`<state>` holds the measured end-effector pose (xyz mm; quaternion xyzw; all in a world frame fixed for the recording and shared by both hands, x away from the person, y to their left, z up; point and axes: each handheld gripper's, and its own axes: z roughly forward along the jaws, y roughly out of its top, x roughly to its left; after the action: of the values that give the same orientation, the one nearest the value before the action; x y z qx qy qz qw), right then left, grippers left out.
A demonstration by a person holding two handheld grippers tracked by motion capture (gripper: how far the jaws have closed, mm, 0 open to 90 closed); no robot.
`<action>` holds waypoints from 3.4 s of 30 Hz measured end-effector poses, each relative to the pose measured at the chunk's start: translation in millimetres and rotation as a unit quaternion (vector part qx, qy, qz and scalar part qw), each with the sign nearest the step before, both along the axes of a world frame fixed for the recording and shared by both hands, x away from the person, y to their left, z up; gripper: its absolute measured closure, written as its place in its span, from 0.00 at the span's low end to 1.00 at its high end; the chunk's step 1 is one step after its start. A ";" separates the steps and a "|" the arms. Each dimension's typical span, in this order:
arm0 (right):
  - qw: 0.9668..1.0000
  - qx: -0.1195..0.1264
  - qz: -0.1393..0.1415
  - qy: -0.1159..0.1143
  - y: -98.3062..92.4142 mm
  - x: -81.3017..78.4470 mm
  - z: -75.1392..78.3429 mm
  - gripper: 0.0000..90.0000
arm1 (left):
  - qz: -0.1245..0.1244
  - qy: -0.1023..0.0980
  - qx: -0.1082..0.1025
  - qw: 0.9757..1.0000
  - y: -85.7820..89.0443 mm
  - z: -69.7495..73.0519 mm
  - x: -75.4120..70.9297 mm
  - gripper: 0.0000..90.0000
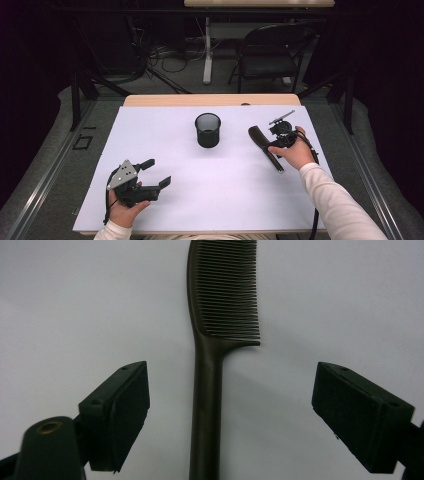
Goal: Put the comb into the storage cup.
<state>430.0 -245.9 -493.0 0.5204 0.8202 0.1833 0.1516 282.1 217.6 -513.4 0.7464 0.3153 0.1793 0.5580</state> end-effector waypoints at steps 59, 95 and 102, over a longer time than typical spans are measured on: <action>0.992 0.002 -0.043 0.120 10.9 28.2 -25.4 0.73 | 0.002 0.003 -0.001 1.000 0.2 -0.6 0.3 0.16; 0.989 -0.004 -0.037 0.143 11.1 29.1 -31.9 0.81 | 0.004 0.004 0.000 1.000 0.0 -1.0 0.5 0.16; 0.990 0.001 -0.039 0.135 11.8 28.7 -33.1 0.81 | 0.002 0.004 0.000 1.000 0.0 -1.2 0.8 0.16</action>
<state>458.7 -234.1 -526.1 0.5719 0.8122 0.1056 0.0460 282.8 217.6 -514.6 0.7465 0.3189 0.1776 0.5564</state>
